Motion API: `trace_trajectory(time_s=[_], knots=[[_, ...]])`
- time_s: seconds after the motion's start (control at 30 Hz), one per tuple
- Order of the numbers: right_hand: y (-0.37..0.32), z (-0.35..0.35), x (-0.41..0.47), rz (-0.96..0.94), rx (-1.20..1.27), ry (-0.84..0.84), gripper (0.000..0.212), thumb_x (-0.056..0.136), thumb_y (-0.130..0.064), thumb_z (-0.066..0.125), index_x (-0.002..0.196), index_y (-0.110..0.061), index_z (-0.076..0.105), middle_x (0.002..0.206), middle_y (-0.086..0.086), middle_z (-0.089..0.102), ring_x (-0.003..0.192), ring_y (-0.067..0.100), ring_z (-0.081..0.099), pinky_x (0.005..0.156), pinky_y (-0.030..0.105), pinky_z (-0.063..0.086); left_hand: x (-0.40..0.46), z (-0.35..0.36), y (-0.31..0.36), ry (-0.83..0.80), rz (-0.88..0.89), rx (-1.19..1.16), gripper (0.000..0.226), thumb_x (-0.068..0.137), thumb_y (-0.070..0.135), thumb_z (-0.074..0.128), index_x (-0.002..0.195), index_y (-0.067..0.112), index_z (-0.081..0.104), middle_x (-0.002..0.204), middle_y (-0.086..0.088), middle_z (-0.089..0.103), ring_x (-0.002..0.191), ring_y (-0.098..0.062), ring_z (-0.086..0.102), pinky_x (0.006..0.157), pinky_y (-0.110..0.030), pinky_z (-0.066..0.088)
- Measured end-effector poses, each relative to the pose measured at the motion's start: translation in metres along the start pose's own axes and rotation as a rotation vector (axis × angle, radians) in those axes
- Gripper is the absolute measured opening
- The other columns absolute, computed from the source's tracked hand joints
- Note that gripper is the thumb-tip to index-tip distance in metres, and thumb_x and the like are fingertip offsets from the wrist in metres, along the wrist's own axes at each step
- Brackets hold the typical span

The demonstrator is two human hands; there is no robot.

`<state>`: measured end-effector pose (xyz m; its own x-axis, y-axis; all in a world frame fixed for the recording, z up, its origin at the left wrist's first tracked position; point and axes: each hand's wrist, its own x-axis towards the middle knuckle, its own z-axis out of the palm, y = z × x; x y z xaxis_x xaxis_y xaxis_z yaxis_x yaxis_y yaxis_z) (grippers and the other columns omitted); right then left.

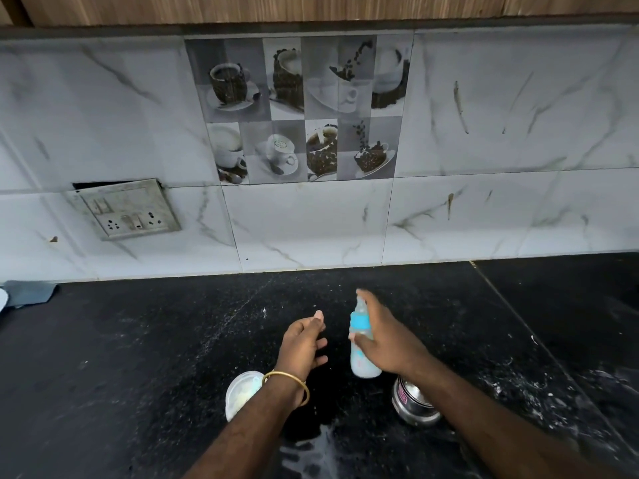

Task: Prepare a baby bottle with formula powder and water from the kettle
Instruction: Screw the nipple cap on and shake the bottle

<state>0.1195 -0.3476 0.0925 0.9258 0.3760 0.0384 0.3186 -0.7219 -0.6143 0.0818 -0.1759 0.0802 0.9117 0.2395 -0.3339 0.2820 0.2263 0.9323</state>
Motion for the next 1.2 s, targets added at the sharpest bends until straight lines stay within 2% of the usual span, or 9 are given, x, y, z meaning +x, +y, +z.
trace_trajectory(time_s=[0.17, 0.3, 0.5, 0.67, 0.83, 0.9, 1.0, 1.13, 1.2], knots=[[-0.005, -0.024, 0.008, -0.026, 0.618, 0.757, 0.077, 0.096, -0.016, 0.063, 0.152, -0.035, 0.015, 0.152, 0.014, 0.039, 0.131, 0.029, 0.052, 0.111, 0.045, 0.046, 0.003, -0.005, -0.003, 0.010, 0.000, 0.006, 0.028, 0.094, 0.045, 0.057, 0.106, 0.020, 0.062, 0.119, 0.001, 0.065, 0.109, -0.022, 0.063, 0.077, -0.035, 0.054], [0.009, 0.008, -0.005, 0.087, 0.448, 0.092, 0.075, 0.092, -0.009, 0.065, 0.140, -0.047, 0.021, 0.146, 0.015, 0.047, 0.120, 0.024, 0.059, 0.107, 0.049, 0.049, 0.005, -0.005, -0.004, 0.023, -0.015, 0.008, 0.028, 0.094, 0.044, 0.058, 0.106, 0.019, 0.063, 0.119, 0.000, 0.066, 0.108, -0.023, 0.064, 0.076, -0.036, 0.054], [-0.003, -0.018, 0.009, -0.035, 0.839, 0.856, 0.076, 0.096, -0.008, 0.063, 0.153, -0.027, 0.016, 0.147, 0.013, 0.046, 0.125, 0.026, 0.058, 0.106, 0.039, 0.050, 0.007, -0.004, -0.002, 0.012, -0.008, 0.003, 0.029, 0.093, 0.044, 0.059, 0.106, 0.018, 0.063, 0.117, 0.001, 0.066, 0.107, -0.020, 0.064, 0.082, -0.039, 0.055], [0.017, 0.018, -0.003, 0.079, 0.326, 0.185, 0.076, 0.089, -0.017, 0.064, 0.149, -0.034, 0.022, 0.151, 0.010, 0.043, 0.129, 0.022, 0.052, 0.113, 0.045, 0.043, 0.005, 0.000, -0.001, 0.011, -0.009, -0.005, 0.025, 0.094, 0.042, 0.059, 0.102, 0.019, 0.063, 0.116, 0.000, 0.067, 0.105, -0.021, 0.065, 0.078, -0.037, 0.054], [0.004, -0.016, 0.011, 0.009, 0.839, 0.855, 0.077, 0.095, -0.004, 0.063, 0.153, -0.019, 0.016, 0.139, 0.009, 0.050, 0.112, 0.011, 0.063, 0.097, 0.024, 0.053, 0.007, -0.004, -0.002, 0.005, -0.008, -0.009, 0.027, 0.093, 0.042, 0.060, 0.104, 0.018, 0.063, 0.117, 0.001, 0.067, 0.106, -0.021, 0.064, 0.078, -0.036, 0.055], [0.008, -0.009, 0.009, -0.025, 0.597, 0.714, 0.079, 0.090, -0.012, 0.064, 0.151, -0.031, 0.018, 0.142, 0.010, 0.046, 0.118, 0.018, 0.058, 0.106, 0.033, 0.049, 0.006, -0.004, -0.001, 0.015, -0.010, -0.015, 0.026, 0.093, 0.042, 0.060, 0.103, 0.018, 0.063, 0.117, 0.000, 0.067, 0.106, -0.021, 0.065, 0.077, -0.036, 0.054], [0.013, 0.013, -0.007, -0.002, 0.338, 0.139, 0.081, 0.085, -0.023, 0.065, 0.136, -0.064, 0.018, 0.143, 0.006, 0.047, 0.124, 0.023, 0.055, 0.110, 0.051, 0.045, 0.006, -0.003, -0.001, 0.021, -0.012, -0.016, 0.025, 0.093, 0.041, 0.061, 0.102, 0.019, 0.063, 0.116, 0.000, 0.068, 0.105, -0.021, 0.066, 0.074, -0.035, 0.054], [0.001, -0.015, 0.009, -0.054, 0.862, 0.577, 0.074, 0.095, -0.005, 0.063, 0.148, -0.036, 0.022, 0.138, 0.006, 0.052, 0.120, 0.024, 0.061, 0.101, 0.038, 0.052, 0.005, -0.003, 0.002, 0.011, -0.010, -0.019, 0.024, 0.093, 0.040, 0.061, 0.103, 0.018, 0.063, 0.115, 0.001, 0.068, 0.105, -0.021, 0.065, 0.077, -0.036, 0.055], [-0.001, -0.020, 0.011, -0.080, 0.800, 0.709, 0.076, 0.096, -0.007, 0.062, 0.151, -0.035, 0.017, 0.144, 0.014, 0.047, 0.123, 0.024, 0.058, 0.103, 0.039, 0.051, 0.005, -0.004, 0.002, 0.017, -0.011, -0.022, 0.024, 0.094, 0.040, 0.061, 0.103, 0.017, 0.063, 0.116, 0.000, 0.068, 0.106, -0.022, 0.065, 0.078, -0.037, 0.054]])
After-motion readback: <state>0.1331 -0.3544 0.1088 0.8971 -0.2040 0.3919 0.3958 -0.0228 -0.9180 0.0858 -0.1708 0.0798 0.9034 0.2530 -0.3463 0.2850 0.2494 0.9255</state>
